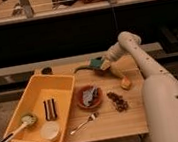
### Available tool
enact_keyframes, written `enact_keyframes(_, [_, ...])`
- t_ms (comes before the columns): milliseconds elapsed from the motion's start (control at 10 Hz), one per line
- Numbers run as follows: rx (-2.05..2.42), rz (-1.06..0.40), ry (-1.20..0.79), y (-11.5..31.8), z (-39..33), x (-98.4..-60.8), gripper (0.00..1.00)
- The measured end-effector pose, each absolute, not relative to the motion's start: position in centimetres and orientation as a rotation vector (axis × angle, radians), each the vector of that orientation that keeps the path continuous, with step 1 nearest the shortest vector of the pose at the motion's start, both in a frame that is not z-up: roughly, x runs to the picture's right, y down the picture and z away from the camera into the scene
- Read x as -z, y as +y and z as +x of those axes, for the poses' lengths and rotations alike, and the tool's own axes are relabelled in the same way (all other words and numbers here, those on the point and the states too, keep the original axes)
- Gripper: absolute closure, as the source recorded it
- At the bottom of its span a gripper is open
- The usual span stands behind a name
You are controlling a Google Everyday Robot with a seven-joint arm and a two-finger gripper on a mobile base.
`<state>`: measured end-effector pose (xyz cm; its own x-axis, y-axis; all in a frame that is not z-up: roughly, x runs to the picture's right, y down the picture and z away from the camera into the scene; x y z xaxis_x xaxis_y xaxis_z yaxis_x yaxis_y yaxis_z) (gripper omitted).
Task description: Wipe purple bowl with sponge
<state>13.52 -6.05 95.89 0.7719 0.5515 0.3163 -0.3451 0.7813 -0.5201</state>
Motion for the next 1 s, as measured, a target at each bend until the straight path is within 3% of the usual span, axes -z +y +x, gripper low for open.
enact_keyframes(500, [-0.564,-0.443,-0.473,-5.4,17.4,-95.5,1.00])
enact_keyframes(1000, [-0.572,-0.421,-0.455,-8.7,17.4,-97.6,1.00])
